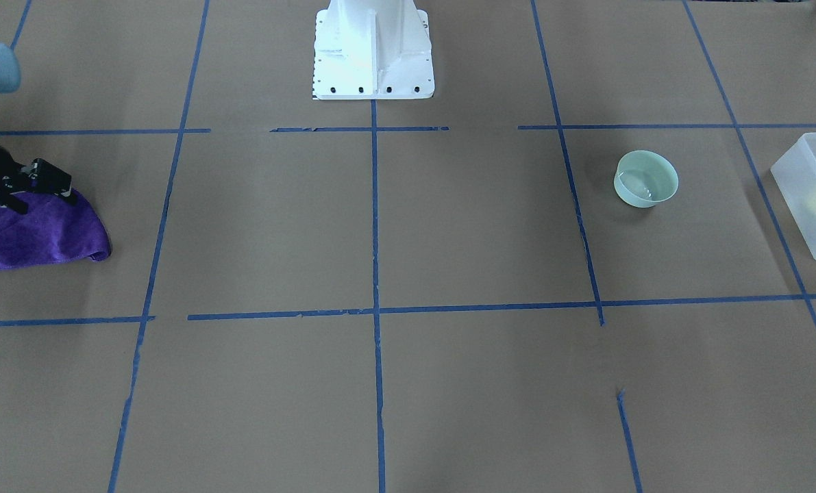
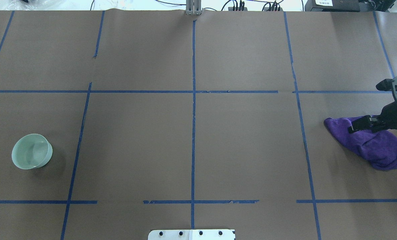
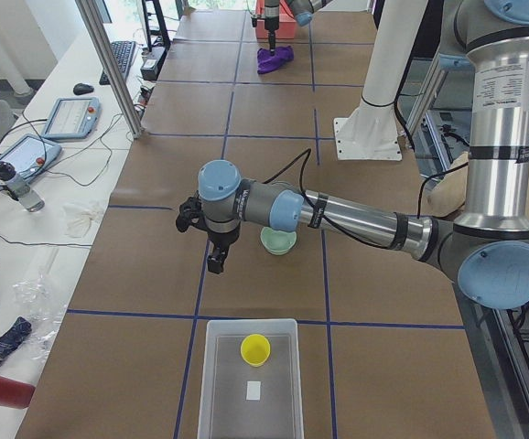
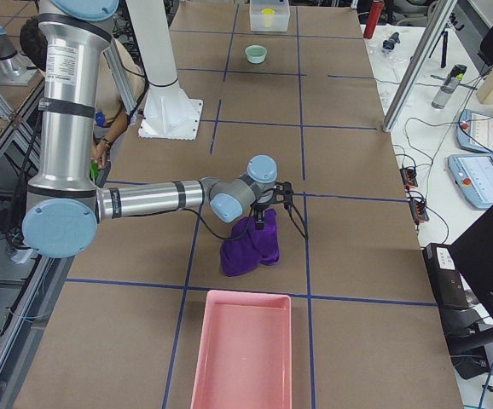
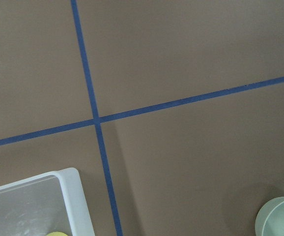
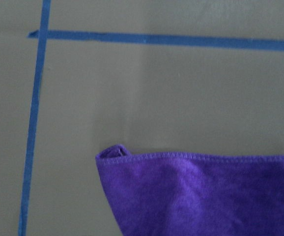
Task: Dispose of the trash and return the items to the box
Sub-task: 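Lower the right gripper onto the purple cloth and pinch it, then lift the purple cloth with the right gripper and carry it to the pink tray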
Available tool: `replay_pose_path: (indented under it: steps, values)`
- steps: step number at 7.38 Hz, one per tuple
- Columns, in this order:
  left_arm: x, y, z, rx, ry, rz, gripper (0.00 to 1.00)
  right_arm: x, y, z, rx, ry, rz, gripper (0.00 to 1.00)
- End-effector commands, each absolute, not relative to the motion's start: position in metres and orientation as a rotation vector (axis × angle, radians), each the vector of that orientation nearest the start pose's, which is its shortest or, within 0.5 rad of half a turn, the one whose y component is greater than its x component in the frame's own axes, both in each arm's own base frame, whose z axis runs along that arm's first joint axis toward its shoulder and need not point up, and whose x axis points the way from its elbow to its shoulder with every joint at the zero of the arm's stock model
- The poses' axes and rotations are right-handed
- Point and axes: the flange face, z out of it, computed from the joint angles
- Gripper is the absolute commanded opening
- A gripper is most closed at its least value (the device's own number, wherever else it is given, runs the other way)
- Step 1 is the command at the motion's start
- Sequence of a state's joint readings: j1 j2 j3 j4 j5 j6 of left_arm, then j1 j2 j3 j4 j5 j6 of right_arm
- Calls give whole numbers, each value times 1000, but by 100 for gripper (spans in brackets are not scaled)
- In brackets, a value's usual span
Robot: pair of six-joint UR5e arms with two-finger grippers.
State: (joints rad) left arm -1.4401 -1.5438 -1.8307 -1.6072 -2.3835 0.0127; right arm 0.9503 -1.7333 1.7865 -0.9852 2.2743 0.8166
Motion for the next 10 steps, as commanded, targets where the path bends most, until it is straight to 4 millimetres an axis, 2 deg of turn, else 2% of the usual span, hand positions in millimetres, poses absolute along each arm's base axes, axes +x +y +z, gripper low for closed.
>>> replay_pose_path:
  steps: [1, 2, 3, 4, 5, 8, 9, 10]
  values:
    - [20, -490, 522, 260, 836, 283, 100, -221, -377, 573, -2, -844, -18, 100]
    - [21, -490, 521, 260, 839, 266, 100, -228, -374, 573, -6, -839, -25, 100]
    - [28, -491, 518, 275, 840, 287, 100, -233, -377, 579, 29, -798, -21, 88]
    - [31, -491, 517, 282, 840, 293, 100, -232, -377, 582, 37, -785, -15, 8]
    - [31, -491, 517, 275, 841, 282, 100, -232, -378, 586, 34, -778, -11, 0]
    - [34, -489, 518, 281, 848, 283, 100, -226, -379, 574, 47, -803, -20, 0]
    - [44, -488, 525, 255, 850, 289, 100, -194, -387, 554, 59, -851, 28, 0]
    - [50, -488, 526, 218, 855, 232, 100, -132, -396, 540, 29, -962, 110, 0]
